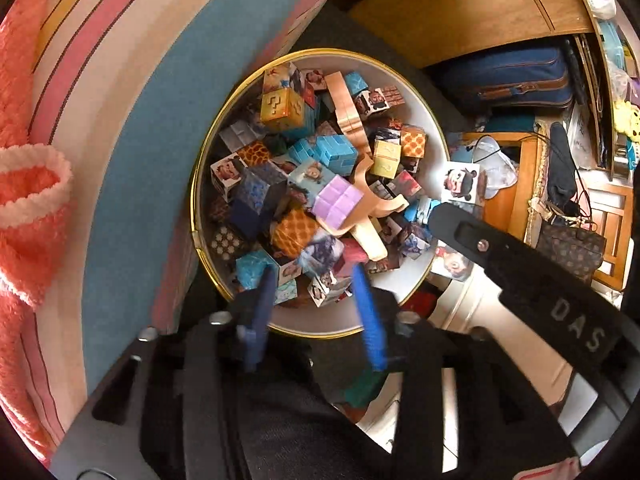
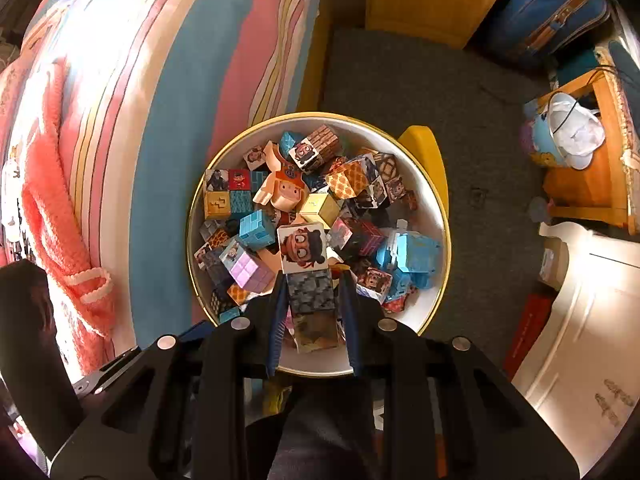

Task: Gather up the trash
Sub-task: 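Carry both held cubes over the yellow-rimmed bin and open both grippers, then bring both empty grippers back over the pink blanket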

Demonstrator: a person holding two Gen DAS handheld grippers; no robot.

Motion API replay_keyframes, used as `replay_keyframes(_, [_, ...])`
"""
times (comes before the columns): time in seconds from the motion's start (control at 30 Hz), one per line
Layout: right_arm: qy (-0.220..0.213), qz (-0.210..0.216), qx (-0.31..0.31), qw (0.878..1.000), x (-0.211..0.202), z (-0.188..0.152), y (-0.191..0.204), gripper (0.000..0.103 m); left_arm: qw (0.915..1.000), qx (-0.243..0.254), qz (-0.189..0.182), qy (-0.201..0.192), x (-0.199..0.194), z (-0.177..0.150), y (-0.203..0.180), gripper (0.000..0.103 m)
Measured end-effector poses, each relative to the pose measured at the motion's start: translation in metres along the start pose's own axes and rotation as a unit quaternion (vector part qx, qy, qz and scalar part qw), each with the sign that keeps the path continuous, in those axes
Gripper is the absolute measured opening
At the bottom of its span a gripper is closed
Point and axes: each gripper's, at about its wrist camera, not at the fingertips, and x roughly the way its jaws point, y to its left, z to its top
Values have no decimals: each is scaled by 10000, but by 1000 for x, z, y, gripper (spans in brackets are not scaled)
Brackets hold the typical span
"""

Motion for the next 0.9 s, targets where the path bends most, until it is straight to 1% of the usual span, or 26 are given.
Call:
replay_keyframes(0.1, [57,9,-38,10000,6,4,3,25,9999,-104,2,-41,-5,-1,4,44])
replay_keyframes(0.17, [38,-30,-124,9999,8,6,9,26,9998,-198,-3,-90,-9,-2,7,50])
replay_keyframes(0.27, [79,-90,-111,9999,10,8,12,26,9993,-310,-53,-180,-21,-6,17,51])
replay_keyframes(0.4, [64,-76,-14,9999,5,8,16,26,9988,-369,-91,-309,-32,-10,20,51])
replay_keyframes(0.53, [18,-90,-100,9999,-2,8,33,26,9975,-388,-162,-562,-55,-17,28,52])
replay_keyframes(0.63, [-149,10,-265,9995,-14,11,57,26,9952,-488,-176,-832,-75,-22,38,52])
replay_keyframes(0.73, [-293,189,-639,9973,-27,14,98,26,9903,-759,-196,-1143,-99,-28,56,52])
replay_keyframes(0.8, [-343,301,-964,9943,-32,13,132,26,9858,-953,-169,-1373,-116,-33,73,52])
replay_keyframes(0.87, [-384,415,-1389,9887,-36,9,175,26,9789,-1257,-137,-1604,-136,-42,100,53])
replay_keyframes(0.9, [-382,455,-1547,9862,-36,7,191,26,9734,-1482,-115,-1744,-148,-49,117,53])
